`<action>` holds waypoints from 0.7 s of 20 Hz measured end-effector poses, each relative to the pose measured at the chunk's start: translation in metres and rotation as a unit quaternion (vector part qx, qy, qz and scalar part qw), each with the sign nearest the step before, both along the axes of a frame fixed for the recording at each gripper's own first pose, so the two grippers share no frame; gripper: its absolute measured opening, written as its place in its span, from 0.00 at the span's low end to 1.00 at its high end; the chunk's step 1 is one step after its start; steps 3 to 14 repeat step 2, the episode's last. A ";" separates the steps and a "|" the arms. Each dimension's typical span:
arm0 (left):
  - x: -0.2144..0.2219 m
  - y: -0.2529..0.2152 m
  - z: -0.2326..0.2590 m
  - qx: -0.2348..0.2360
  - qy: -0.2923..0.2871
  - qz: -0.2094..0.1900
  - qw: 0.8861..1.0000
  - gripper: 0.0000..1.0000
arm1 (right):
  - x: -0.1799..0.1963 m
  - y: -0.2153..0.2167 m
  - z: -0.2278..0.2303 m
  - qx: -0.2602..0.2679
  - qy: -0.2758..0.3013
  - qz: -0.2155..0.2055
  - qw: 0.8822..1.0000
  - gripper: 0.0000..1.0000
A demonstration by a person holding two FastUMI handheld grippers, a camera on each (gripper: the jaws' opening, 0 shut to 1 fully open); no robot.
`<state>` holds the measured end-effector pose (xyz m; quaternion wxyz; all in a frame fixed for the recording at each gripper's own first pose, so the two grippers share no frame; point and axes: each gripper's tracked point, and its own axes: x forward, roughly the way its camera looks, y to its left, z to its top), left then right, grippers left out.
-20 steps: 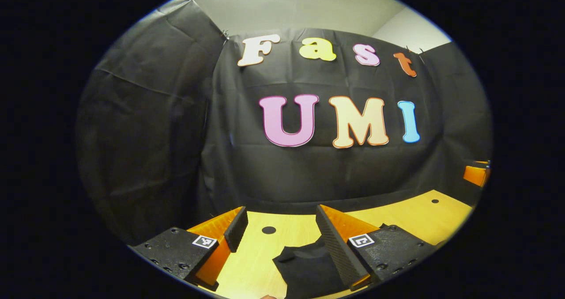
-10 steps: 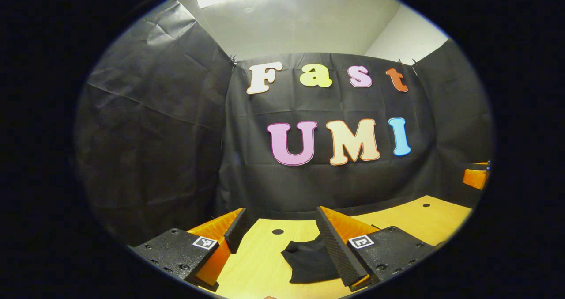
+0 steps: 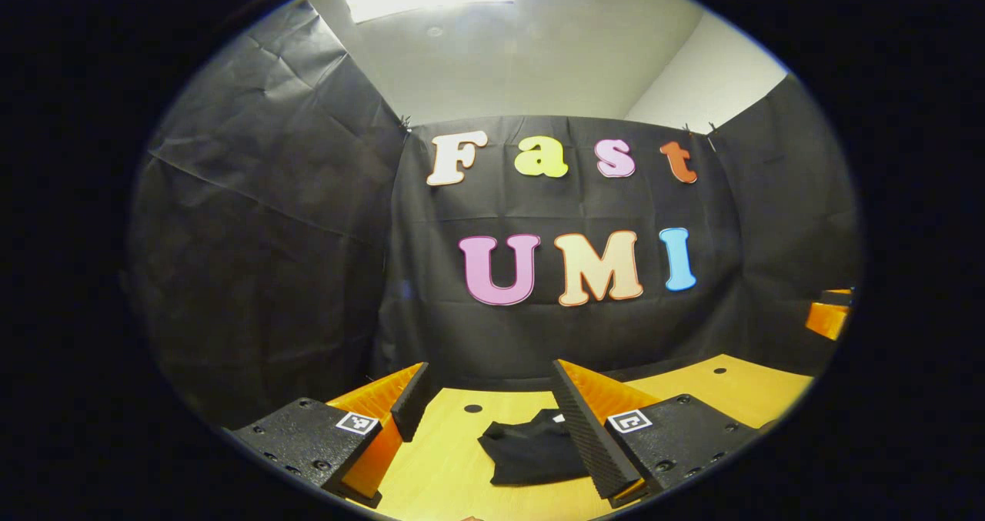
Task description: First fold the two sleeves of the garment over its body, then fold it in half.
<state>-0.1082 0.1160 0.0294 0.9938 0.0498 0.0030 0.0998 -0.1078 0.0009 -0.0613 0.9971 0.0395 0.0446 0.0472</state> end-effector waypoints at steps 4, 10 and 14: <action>-0.004 -0.003 0.003 0.003 -0.001 -0.003 1.000 0.92 | -0.006 -0.002 0.006 0.003 -0.008 -0.003 1.000 0.94; -0.004 -0.003 0.003 0.003 -0.001 -0.003 1.000 0.92 | -0.006 -0.002 0.006 0.003 -0.008 -0.003 1.000 0.94; -0.004 -0.003 0.003 0.003 -0.001 -0.003 1.000 0.92 | -0.006 -0.002 0.006 0.003 -0.008 -0.003 1.000 0.94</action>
